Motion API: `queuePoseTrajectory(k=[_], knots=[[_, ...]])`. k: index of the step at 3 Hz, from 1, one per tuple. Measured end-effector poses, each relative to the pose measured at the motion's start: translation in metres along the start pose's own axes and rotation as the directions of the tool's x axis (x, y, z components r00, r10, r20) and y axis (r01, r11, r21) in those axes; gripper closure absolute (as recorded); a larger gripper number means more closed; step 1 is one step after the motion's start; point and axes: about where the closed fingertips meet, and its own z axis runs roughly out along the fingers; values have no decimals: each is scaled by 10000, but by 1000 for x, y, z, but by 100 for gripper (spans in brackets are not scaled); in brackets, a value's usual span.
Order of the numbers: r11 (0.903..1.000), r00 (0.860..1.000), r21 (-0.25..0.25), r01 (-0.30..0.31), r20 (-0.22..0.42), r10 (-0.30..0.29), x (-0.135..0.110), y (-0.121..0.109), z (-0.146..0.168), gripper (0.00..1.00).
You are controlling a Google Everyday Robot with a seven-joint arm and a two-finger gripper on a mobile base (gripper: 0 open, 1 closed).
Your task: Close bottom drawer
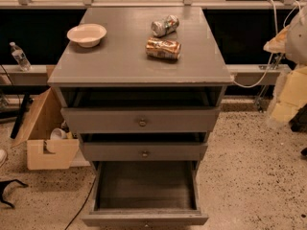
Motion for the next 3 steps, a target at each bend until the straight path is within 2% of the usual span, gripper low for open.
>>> queuePoseTrajectory(k=[1,2,3], knots=[[10000,10000,-3,-3,2,3,0,0,0,0],[9954,9968,-663,-688,368,713,-5,14,44,0],[9577,9677,-1915,-2148,908,2352,-22,43,133,0]])
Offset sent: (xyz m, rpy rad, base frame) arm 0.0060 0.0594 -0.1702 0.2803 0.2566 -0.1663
